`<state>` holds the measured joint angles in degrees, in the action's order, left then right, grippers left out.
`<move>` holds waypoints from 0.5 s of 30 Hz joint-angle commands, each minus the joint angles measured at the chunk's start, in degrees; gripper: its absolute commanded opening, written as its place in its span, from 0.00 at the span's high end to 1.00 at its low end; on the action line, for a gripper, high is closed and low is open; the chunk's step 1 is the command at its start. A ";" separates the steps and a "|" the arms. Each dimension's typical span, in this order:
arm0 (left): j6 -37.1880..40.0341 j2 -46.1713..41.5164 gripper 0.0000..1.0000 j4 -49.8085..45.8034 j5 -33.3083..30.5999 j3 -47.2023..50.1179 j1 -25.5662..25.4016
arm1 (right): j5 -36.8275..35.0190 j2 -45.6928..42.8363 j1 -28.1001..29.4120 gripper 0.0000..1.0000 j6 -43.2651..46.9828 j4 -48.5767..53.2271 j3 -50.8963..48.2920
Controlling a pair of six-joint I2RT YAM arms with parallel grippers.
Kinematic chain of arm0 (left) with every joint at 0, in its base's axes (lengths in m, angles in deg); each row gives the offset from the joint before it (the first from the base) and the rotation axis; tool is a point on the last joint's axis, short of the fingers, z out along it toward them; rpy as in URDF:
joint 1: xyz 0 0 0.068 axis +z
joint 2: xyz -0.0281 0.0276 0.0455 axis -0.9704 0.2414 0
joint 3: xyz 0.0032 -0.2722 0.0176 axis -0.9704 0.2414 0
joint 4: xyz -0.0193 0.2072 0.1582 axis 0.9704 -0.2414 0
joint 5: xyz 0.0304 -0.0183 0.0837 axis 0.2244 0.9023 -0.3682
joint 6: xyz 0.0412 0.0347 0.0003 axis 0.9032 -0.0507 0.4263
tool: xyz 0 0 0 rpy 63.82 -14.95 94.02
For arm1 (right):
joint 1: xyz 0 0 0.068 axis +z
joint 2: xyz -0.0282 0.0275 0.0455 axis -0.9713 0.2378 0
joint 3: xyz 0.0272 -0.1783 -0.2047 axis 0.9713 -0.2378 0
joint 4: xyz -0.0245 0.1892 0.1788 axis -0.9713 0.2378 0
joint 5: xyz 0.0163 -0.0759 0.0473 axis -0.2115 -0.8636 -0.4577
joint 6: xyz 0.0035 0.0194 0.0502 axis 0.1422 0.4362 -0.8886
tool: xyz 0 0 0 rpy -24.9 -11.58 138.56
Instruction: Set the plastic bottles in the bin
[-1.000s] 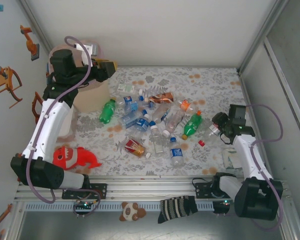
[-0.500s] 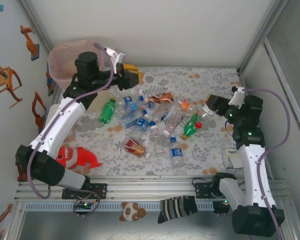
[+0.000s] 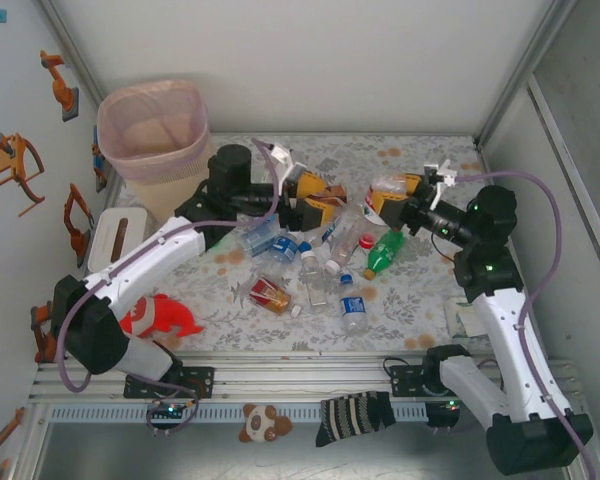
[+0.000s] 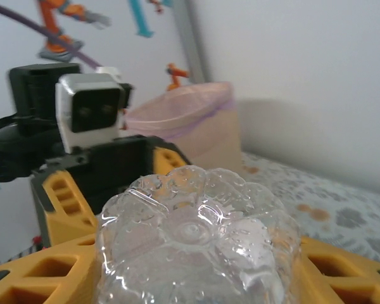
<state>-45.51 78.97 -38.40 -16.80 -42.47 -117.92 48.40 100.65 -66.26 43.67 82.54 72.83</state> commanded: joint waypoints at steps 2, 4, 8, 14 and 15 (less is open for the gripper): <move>6.44 -4.18 0.15 -3.10 -2.90 0.06 -4.82 | 2.40 -0.33 4.47 0.56 4.66 -0.57 3.85; 8.26 -4.43 0.13 -5.81 -4.38 -0.02 -6.19 | 3.33 -0.08 6.13 0.57 4.69 -0.62 4.71; 2.05 -3.42 0.12 2.65 -3.84 1.06 -6.82 | 5.04 0.65 8.75 0.58 3.81 -1.63 5.75; 0.93 -1.62 0.16 5.99 1.08 -1.68 -9.11 | 4.32 0.88 12.35 0.58 3.48 -1.62 6.66; 1.21 -1.42 0.17 5.75 1.64 -2.15 -9.57 | 3.98 0.87 12.94 0.58 3.52 -1.62 6.84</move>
<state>-43.70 76.72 -35.39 -18.13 -42.34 -126.21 51.57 101.68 -54.94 46.66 82.39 77.44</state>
